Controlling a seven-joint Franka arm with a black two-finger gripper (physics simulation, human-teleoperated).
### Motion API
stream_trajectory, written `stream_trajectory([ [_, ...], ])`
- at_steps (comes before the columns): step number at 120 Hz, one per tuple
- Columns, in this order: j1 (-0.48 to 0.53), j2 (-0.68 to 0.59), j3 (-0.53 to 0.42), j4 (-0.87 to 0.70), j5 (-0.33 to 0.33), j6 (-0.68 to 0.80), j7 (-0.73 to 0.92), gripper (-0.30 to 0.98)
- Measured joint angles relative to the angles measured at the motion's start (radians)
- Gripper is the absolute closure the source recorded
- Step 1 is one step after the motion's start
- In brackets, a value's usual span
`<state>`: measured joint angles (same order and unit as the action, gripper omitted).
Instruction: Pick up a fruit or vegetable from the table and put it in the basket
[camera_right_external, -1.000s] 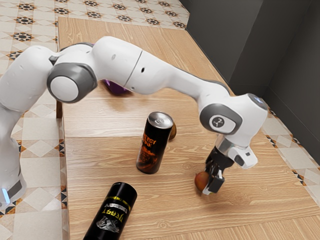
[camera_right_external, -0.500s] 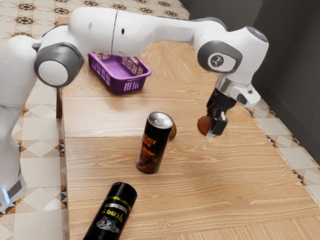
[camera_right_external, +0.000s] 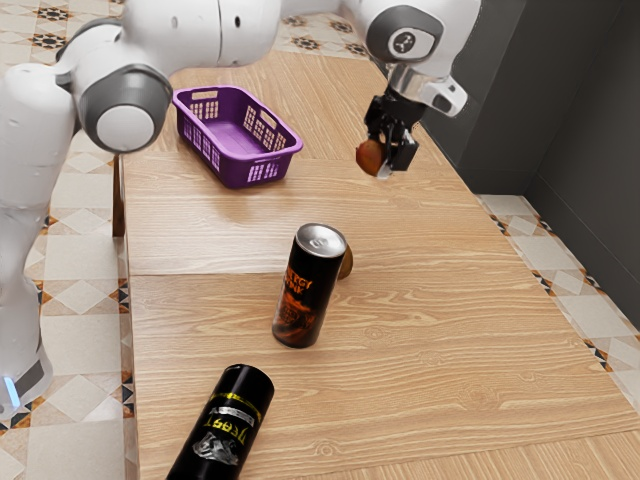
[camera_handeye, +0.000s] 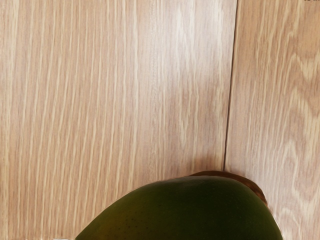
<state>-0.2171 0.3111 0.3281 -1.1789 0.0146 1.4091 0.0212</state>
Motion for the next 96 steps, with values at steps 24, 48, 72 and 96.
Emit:
stream_trajectory([
  [24, 0.087, 0.007, 0.0, -0.003, -0.02, 0.002, 0.025, 0.24],
  [48, 0.091, 0.011, -0.006, -0.004, -0.032, 0.006, 0.048, 0.24],
  [72, 0.092, 0.014, -0.005, -0.008, -0.038, 0.007, 0.065, 0.24],
  [96, 0.131, 0.031, 0.0, -0.026, -0.056, 0.008, 0.077, 0.25],
])
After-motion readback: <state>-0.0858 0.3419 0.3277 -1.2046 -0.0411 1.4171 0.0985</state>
